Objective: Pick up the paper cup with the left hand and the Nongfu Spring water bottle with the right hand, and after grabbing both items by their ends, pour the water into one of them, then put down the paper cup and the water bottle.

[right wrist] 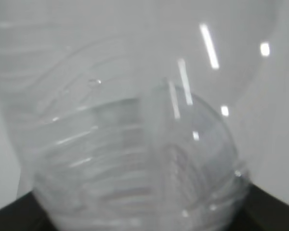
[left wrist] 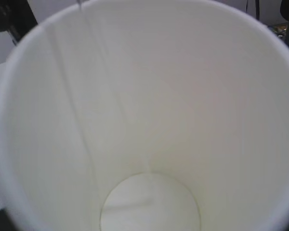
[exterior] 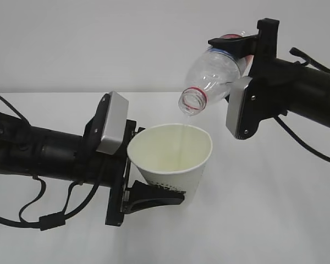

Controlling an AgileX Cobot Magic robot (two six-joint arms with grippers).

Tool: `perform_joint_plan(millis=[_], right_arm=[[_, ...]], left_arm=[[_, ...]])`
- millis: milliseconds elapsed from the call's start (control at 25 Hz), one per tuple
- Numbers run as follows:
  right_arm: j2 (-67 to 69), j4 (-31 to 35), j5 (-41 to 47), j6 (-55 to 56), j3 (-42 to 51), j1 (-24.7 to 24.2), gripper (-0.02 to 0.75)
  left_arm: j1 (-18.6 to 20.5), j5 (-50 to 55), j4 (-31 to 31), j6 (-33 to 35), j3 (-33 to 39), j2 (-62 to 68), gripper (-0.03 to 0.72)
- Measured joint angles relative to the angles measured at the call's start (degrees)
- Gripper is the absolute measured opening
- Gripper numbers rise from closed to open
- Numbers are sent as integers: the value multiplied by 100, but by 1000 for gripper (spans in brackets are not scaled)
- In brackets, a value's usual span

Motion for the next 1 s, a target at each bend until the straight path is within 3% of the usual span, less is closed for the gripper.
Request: perform_joint_plan(millis=[1000], right_arm=[[-155, 102, 0, -13, 0, 0, 482]], left_arm=[[0, -41, 20, 0, 0, -2, 526]])
